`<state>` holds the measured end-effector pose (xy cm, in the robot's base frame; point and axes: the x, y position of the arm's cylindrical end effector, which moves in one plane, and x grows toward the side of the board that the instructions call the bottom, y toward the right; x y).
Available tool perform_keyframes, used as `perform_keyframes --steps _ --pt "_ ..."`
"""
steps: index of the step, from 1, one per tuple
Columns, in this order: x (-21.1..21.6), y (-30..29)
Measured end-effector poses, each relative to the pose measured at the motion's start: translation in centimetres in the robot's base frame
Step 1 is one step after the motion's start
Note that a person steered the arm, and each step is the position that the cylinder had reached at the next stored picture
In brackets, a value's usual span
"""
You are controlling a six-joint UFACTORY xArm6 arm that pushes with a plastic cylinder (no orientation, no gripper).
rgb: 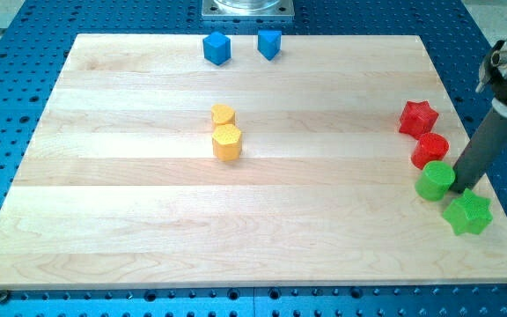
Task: Place your hand at the right of the red circle
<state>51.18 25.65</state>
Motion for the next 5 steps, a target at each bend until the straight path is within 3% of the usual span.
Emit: perform_keyframes --steps 1,4,5 --pt "2.1 5.0" --pt "4.6 1.5" --pt "2.5 5.8"
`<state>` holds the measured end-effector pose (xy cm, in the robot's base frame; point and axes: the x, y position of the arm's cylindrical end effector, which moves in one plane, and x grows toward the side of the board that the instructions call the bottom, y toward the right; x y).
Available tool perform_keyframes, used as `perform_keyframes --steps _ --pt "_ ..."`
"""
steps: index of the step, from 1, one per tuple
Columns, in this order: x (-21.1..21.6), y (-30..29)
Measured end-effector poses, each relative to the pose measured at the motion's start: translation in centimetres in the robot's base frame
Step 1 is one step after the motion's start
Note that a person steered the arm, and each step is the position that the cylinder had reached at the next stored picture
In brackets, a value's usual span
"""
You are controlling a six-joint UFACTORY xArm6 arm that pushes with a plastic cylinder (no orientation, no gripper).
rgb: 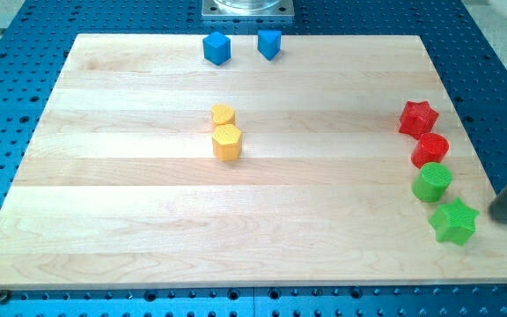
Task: Place your hand at the right of the red circle
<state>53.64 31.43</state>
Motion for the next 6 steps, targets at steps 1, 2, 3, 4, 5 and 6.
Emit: perform_keyframes --steps 1,2,3,4,5,6 --pt "-5.7 1.0" --pt "-6.8 0.7" --pt "-6.8 -0.1" --pt "-6.8 -2.0" --pt "-6.8 -2.3" --pt "-6.8 -3.3"
